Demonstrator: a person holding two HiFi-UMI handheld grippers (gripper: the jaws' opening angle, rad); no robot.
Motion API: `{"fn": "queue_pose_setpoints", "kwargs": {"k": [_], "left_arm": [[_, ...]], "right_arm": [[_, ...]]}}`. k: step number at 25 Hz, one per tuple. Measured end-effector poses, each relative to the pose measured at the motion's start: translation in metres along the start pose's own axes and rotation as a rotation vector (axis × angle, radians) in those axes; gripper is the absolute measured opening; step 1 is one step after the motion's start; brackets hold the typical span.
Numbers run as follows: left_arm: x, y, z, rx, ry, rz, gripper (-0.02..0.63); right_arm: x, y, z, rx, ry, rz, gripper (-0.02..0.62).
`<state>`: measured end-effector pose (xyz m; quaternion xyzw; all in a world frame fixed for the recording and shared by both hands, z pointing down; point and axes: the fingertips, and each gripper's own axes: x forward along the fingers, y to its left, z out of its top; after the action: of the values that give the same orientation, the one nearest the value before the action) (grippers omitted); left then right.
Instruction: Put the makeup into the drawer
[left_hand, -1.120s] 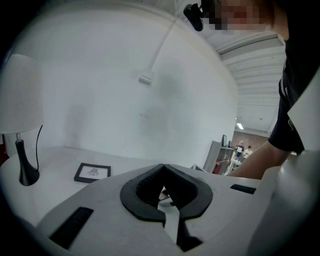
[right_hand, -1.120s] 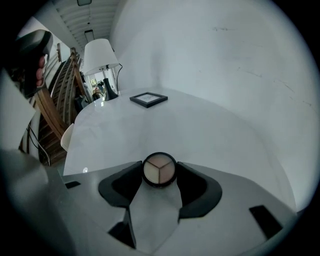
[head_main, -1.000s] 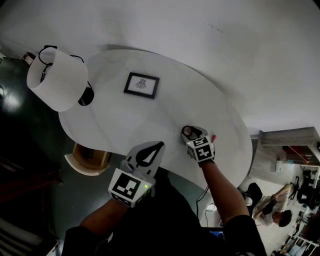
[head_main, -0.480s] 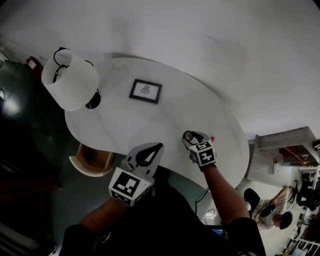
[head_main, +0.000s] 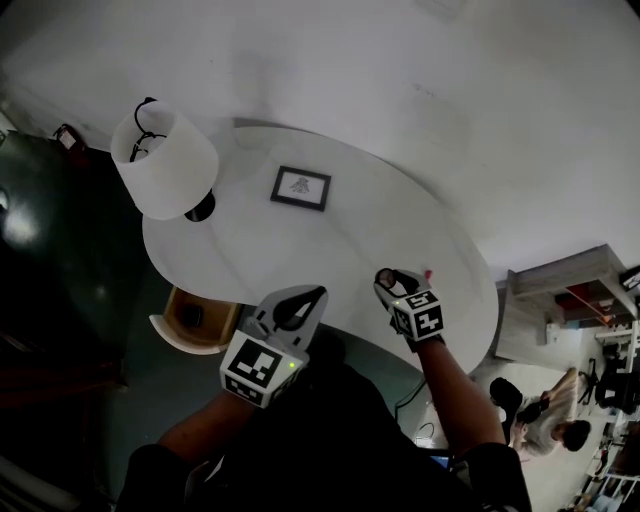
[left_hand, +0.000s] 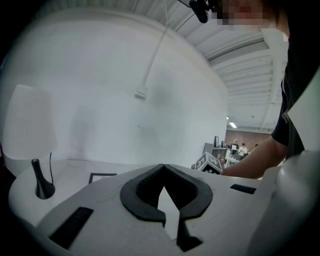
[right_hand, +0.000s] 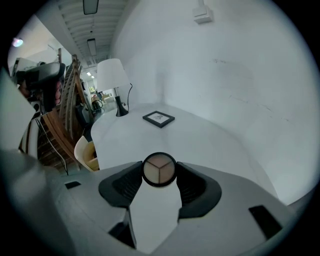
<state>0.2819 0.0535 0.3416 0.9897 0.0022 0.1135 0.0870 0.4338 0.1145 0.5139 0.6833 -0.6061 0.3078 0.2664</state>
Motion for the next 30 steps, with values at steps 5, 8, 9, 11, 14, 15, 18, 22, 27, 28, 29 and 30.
{"fn": "queue_pose_setpoints", "kwargs": {"k": [5,8,9,11,14,15,18,22,27,28,29,30], "left_arm": [[-0.024,0.013,0.004,-0.013,-0.018,0.087,0.011],[-0.038,0.016,0.006,-0.006,-0.024,0.145,0.011],[-0.042,0.018,0.006,-0.008,-0.026,0.17,0.011],[-0.051,0.022,0.005,-0.017,-0.033,0.224,0.011],[-0.067,0.018,0.005,-0.024,-0.046,0.299,0.011],[-0.072,0.014,0.004,-0.025,-0.05,0.32,0.011],[-0.09,0.008,0.0,-0.034,-0.054,0.387,0.011],[-0.119,0.01,-0.003,-0.054,-0.073,0.487,0.011],[-0.165,0.021,-0.007,-0.067,-0.11,0.584,0.011],[-0.175,0.025,-0.006,-0.067,-0.122,0.603,0.011],[-0.186,0.029,-0.006,-0.066,-0.133,0.619,0.011],[-0.197,0.034,-0.007,-0.064,-0.142,0.635,0.011]], "right_arm": [[-0.013,0.014,0.002,-0.008,-0.023,0.039,0.215],[-0.02,0.026,0.007,-0.039,-0.042,0.087,0.215],[-0.021,0.03,0.009,-0.057,-0.048,0.103,0.215],[-0.023,0.036,0.016,-0.095,-0.061,0.136,0.215],[-0.027,0.046,0.023,-0.14,-0.087,0.18,0.215],[-0.028,0.05,0.026,-0.154,-0.097,0.194,0.215],[-0.029,0.068,0.035,-0.194,-0.125,0.246,0.215],[-0.022,0.095,0.047,-0.273,-0.142,0.315,0.215],[-0.009,0.143,0.06,-0.345,-0.126,0.391,0.215],[-0.006,0.155,0.065,-0.361,-0.125,0.405,0.215],[-0.003,0.167,0.071,-0.373,-0.127,0.418,0.215],[0.0,0.181,0.077,-0.381,-0.132,0.431,0.215]]}}
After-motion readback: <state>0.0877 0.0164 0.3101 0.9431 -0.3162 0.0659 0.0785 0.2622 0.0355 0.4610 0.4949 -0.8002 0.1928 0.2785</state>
